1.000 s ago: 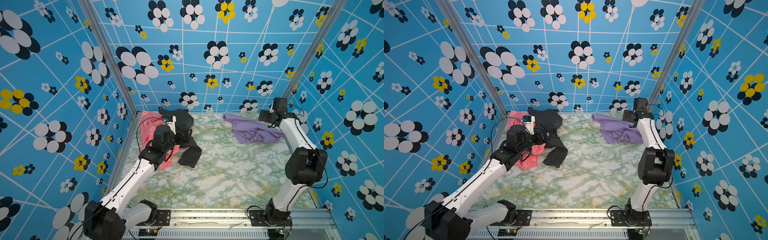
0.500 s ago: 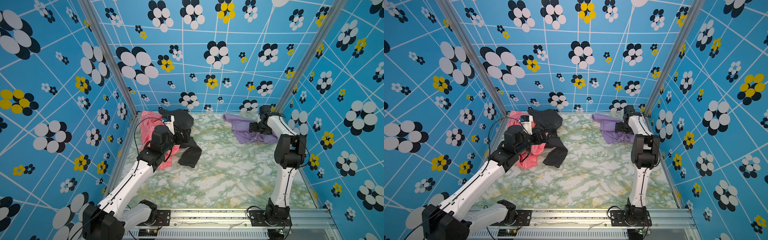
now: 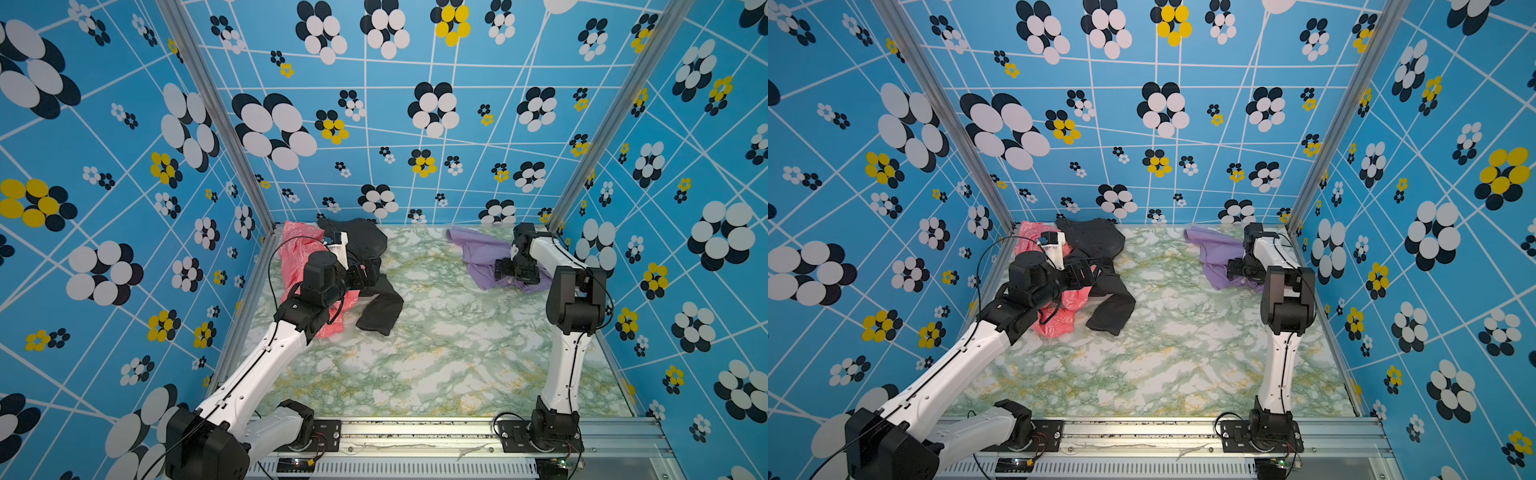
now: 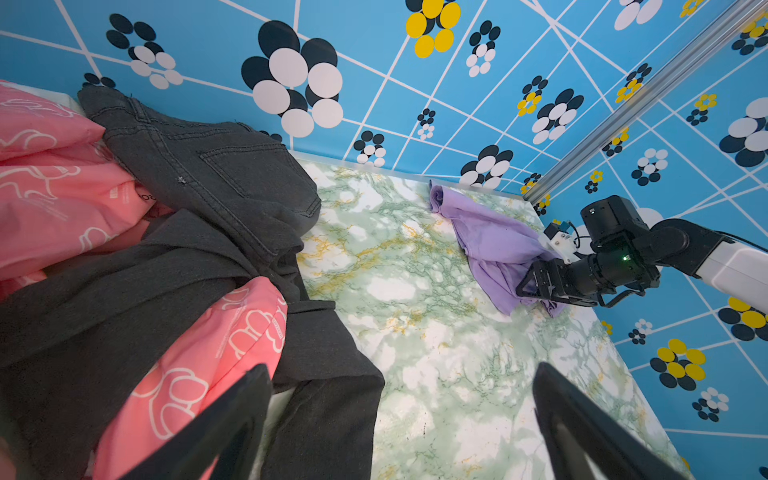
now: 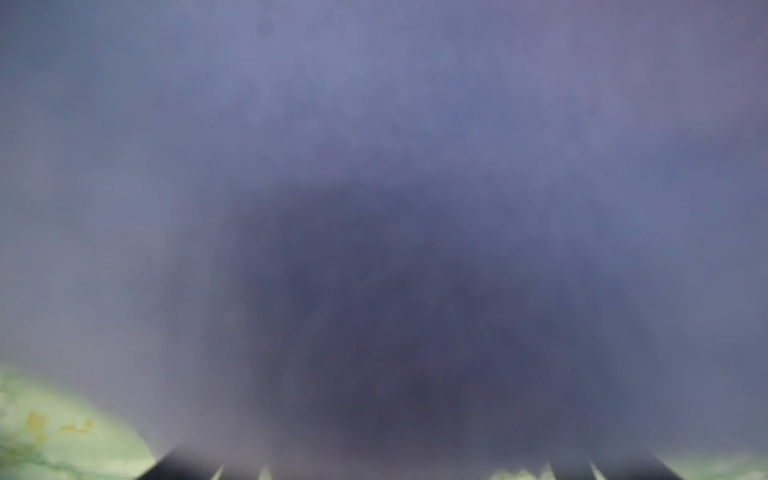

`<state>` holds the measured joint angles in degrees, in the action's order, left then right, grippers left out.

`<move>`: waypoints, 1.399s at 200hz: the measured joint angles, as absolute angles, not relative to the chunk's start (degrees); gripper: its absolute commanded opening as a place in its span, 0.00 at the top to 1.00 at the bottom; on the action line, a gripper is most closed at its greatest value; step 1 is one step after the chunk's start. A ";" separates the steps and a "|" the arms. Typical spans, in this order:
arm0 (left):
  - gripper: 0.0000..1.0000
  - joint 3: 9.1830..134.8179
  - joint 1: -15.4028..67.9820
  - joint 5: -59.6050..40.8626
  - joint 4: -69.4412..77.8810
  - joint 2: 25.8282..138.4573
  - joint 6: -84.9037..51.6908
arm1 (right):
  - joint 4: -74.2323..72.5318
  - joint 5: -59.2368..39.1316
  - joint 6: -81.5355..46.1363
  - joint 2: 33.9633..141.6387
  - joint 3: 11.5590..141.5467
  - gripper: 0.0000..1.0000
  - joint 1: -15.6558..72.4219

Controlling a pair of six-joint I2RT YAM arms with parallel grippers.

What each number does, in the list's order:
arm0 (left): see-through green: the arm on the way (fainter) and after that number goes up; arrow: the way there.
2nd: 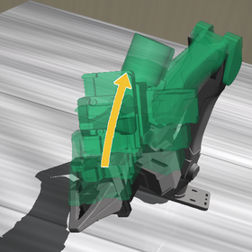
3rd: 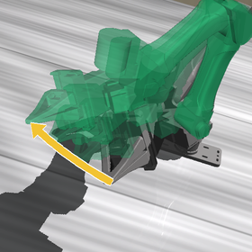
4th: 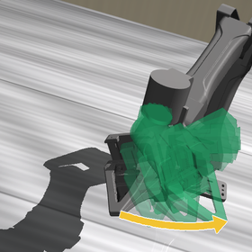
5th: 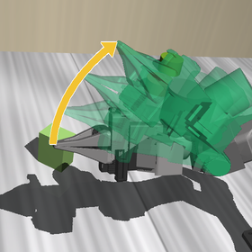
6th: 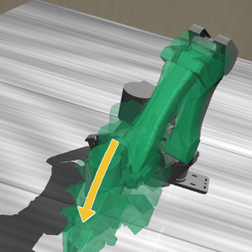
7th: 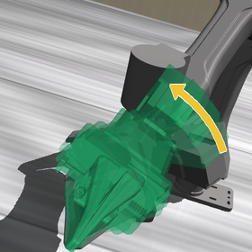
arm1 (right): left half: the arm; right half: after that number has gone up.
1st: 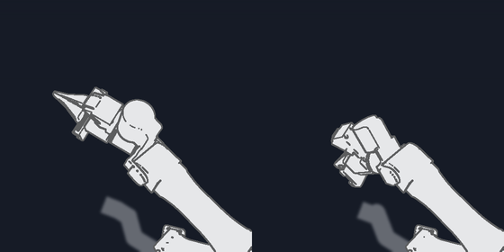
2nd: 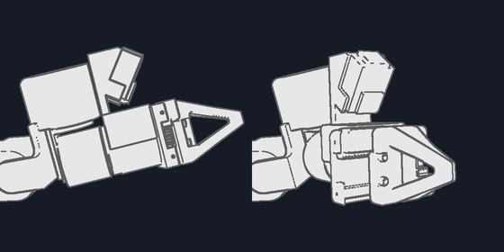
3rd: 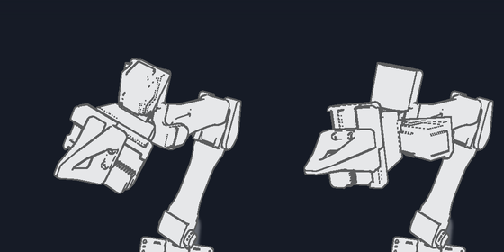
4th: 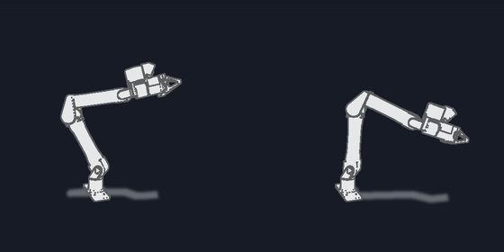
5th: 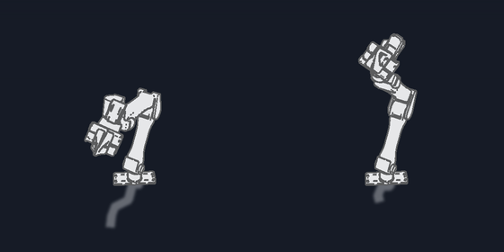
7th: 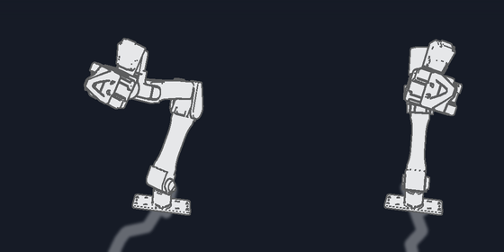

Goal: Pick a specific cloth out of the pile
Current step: 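Lower the lavender shirt onto the far table corner and open the right gripper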

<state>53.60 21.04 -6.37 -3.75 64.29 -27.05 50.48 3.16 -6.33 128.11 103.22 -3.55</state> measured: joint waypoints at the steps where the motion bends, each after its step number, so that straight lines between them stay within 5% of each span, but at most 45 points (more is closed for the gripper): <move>1: 0.01 53.60 21.04 -6.37 -3.75 64.29 -27.07 | 50.50 3.14 -6.35 128.11 103.20 0.01 -3.55; 215: 0.01 46.44 18.26 -4.32 -2.63 59.96 -27.90 | 50.15 -0.64 -13.80 116.22 86.06 0.01 -2.98; 280: 0.01 42.70 13.41 0.38 -3.88 53.91 -27.29 | 48.10 0.36 -16.01 102.78 85.95 0.01 -2.50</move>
<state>42.70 13.41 0.38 -3.88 53.91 -27.29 48.10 0.36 -16.01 102.78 85.95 -2.50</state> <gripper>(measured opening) 0.992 0.991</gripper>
